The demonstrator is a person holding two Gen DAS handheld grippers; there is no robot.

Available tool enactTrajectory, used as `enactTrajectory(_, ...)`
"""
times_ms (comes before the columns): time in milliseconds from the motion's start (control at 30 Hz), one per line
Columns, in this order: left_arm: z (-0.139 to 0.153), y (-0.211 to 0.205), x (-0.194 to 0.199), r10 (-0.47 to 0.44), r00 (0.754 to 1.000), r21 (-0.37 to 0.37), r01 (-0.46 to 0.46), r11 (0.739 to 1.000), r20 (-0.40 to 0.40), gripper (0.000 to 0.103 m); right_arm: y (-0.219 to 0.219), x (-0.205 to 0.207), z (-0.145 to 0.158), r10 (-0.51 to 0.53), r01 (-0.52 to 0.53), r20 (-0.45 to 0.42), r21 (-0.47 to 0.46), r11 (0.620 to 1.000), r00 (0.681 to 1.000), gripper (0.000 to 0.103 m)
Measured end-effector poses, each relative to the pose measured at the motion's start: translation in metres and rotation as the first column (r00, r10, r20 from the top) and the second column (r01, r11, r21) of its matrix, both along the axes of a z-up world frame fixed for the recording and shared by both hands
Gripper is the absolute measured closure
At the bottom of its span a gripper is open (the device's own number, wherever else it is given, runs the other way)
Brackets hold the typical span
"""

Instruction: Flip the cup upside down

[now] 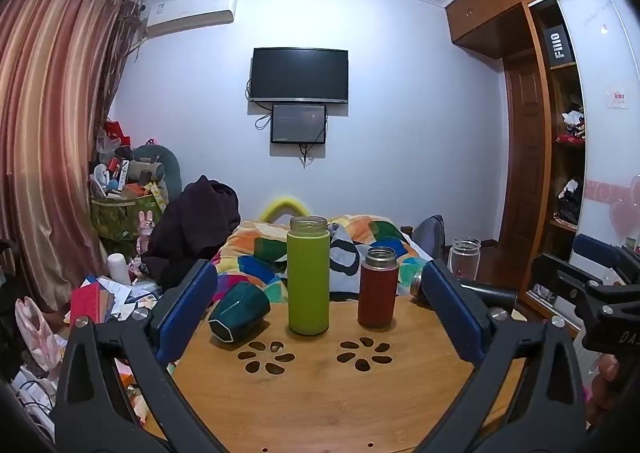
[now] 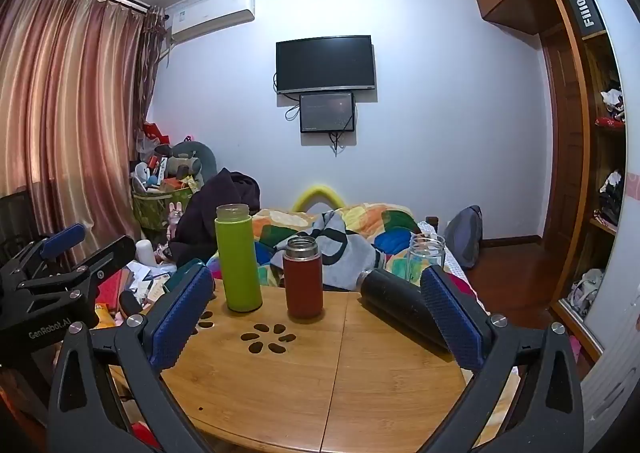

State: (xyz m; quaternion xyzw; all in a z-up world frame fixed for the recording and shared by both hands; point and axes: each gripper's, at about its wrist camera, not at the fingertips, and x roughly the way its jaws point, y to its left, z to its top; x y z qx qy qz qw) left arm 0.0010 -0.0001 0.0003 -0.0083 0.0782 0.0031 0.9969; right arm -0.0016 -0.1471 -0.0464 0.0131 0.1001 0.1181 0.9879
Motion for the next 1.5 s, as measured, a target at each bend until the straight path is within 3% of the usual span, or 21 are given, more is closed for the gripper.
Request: enactTrajectory(1500, 0.003, 0.002, -0.007, -0.011, 1.000, -0.014, 0.011, 1.000, 0.013, 0.000, 0.001, -0.011, 0.006, 0.023, -0.023, 0.032, 0.003, 1.000, 0.999, 0.000)
